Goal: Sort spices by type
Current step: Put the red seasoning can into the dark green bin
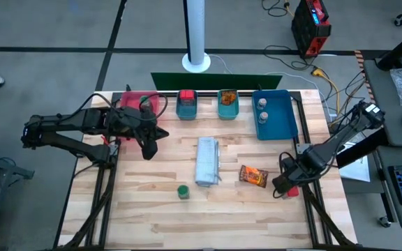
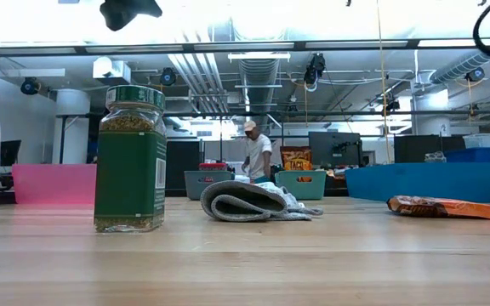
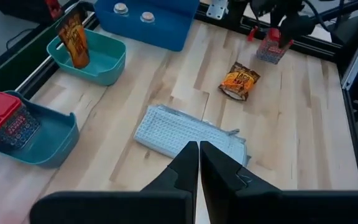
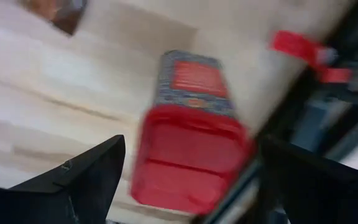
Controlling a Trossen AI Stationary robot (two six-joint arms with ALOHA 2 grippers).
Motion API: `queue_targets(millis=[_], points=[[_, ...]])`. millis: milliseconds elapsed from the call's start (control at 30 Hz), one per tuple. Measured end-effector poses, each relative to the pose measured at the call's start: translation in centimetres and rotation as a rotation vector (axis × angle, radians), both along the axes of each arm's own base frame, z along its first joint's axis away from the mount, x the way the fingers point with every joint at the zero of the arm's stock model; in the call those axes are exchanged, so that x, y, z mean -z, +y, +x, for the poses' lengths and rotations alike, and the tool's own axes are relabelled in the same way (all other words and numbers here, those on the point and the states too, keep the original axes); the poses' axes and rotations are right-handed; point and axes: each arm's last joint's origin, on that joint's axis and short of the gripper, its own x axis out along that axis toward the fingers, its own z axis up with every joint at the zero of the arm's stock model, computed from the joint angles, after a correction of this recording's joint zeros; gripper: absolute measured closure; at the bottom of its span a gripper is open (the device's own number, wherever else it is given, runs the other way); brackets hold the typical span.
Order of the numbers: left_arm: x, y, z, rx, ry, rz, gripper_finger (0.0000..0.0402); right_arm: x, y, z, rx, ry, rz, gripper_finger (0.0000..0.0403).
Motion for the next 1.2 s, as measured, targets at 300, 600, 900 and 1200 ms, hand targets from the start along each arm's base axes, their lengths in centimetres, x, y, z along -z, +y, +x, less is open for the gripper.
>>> queue_targets(millis=[300, 600, 900, 1200], points=[[0.0, 0.0, 0.0, 0.002, -0.004, 0.003, 0.0402, 2.6, 0.0, 0.0, 0.011, -0.015, 0.012, 0.0098], [-0.1, 0.0, 0.1, 0.004, -0.009, 0.003, 0.0402, 0.3, 0.7, 1.1, 0.020, -0.087, 0.064, 0.0204], [-0.2, -0.2, 0.3, 0.115, -0.020, 0.035, 0.0402, -4.5, 0.5, 5.4, 0.065, -0.294, 0.018, 0.0204], [-0.2, -0.6, 0.8, 0.253, -0.037, 0.009, 0.0402, -7.7, -3.3, 15.6, -0.137, -0.464, -0.110, 0.0204]])
